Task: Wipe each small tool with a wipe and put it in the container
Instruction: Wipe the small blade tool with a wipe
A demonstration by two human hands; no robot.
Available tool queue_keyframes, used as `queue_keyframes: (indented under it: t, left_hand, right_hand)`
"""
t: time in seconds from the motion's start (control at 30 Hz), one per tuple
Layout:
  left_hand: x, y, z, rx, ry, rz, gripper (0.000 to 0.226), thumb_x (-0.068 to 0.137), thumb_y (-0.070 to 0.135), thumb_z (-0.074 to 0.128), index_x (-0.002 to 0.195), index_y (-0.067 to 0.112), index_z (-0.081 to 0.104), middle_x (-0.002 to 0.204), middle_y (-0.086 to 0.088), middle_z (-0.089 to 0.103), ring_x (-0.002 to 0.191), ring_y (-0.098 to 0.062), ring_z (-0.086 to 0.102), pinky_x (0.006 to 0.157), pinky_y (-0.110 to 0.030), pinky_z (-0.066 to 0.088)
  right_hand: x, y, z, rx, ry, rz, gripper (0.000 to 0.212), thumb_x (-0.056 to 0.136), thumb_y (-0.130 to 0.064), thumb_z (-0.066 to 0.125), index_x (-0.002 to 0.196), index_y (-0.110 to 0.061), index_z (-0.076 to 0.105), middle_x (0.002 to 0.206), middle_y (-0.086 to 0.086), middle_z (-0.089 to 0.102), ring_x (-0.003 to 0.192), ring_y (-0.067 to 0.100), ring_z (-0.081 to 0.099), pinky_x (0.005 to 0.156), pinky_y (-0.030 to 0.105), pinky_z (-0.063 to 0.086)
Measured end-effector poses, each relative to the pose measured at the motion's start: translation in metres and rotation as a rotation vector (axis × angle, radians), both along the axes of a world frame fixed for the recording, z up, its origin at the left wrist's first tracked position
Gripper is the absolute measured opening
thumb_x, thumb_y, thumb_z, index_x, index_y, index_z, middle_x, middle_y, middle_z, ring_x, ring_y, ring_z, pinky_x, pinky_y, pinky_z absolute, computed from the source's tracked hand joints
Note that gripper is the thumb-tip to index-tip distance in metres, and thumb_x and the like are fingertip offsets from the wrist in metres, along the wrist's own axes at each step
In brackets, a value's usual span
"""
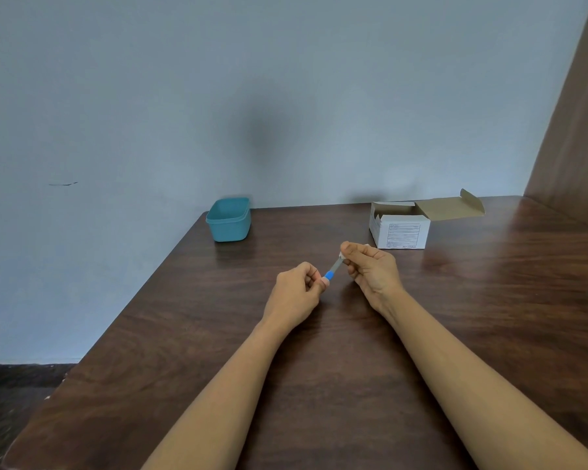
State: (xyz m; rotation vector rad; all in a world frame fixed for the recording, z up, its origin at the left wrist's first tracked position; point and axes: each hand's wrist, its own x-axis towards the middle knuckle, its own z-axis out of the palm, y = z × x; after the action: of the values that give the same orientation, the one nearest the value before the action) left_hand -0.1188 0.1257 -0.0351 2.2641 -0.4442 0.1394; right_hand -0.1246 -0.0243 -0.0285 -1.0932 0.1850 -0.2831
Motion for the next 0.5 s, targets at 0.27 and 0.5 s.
queue_keyframes:
  t: [0.27,0.5]
  left_hand:
    - [-0.0005,-0.0005,0.0005,-0.003,0.008,0.012,0.012,0.091,0.032,0.062,0.084,0.023,0.059,0.078,0.003,0.062,0.066,-0.007,0.053,0.067,-0.028,0.051]
    - [-0.0008,-0.0009,0.0011,-0.011,0.009,0.014,0.013,0.091,0.033,0.063,0.082,0.025,0.058,0.076,0.004,0.062,0.067,-0.007,0.054,0.068,-0.029,0.052]
  right_hand:
    - [0.0014,0.0008,0.0006,-0.028,-0.009,-0.015,0.009,0.087,-0.013,0.066,0.079,-0.01,0.071,0.074,-0.003,0.068,0.067,0.006,0.06,0.058,0.018,0.043]
    - [-0.0001,-0.0028,0.0022,0.055,0.016,0.023,0.007,0.084,-0.003,0.066,0.085,-0.007,0.071,0.08,0.002,0.069,0.065,0.006,0.058,0.061,0.017,0.047]
